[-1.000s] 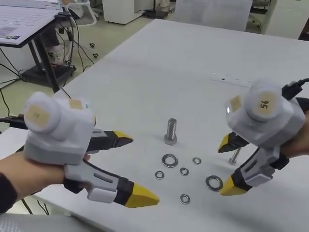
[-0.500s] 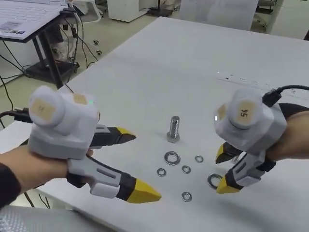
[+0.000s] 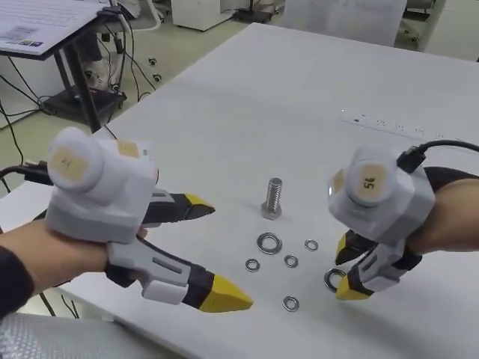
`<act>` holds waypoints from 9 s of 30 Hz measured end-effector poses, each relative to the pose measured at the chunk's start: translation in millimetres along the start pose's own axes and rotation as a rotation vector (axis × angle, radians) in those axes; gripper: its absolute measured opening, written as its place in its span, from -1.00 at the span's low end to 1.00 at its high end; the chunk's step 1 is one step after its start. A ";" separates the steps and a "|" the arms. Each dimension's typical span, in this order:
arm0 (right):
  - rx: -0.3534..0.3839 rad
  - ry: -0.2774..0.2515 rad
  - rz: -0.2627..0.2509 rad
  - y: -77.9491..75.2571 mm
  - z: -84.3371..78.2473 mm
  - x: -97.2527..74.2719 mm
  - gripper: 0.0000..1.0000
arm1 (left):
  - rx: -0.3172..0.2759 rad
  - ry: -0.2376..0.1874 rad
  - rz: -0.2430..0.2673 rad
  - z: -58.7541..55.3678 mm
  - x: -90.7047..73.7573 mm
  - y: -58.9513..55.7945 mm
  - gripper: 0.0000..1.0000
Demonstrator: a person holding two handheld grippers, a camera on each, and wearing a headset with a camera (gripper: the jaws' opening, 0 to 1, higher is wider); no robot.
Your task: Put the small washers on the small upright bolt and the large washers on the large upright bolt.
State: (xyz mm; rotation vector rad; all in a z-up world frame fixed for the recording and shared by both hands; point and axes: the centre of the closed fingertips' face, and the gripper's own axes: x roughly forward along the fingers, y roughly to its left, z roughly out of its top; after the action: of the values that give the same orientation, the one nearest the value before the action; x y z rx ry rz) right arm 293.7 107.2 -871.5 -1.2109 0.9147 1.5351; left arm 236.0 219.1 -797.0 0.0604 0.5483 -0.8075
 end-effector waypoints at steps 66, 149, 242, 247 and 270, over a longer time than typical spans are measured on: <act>0.032 0.144 -0.015 2.2 -2.2 7.5 -0.55 | 0.035 -0.053 -0.010 7.2 -6.3 -4.2 0.65; -0.034 0.040 -0.053 -104.3 110.2 -38.8 -0.55 | 0.056 -0.136 0.215 23.0 -26.4 38.9 0.56; 0.026 0.016 -0.051 -101.3 87.5 -0.2 -0.38 | 0.055 -0.121 0.203 19.0 -24.6 35.3 0.51; 0.022 0.026 -0.054 -91.8 80.1 -9.8 -0.38 | 0.057 -0.123 0.205 19.7 -24.6 35.7 0.51; -0.040 0.042 0.011 -36.9 89.6 7.0 -0.39 | 0.053 -0.124 0.214 19.7 -26.2 38.2 0.50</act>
State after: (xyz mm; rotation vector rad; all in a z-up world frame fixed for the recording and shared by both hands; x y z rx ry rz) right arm 304.8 202.7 -857.6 -1.2723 0.9235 1.5482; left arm 256.8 258.2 -773.2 0.1147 0.3953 -0.6124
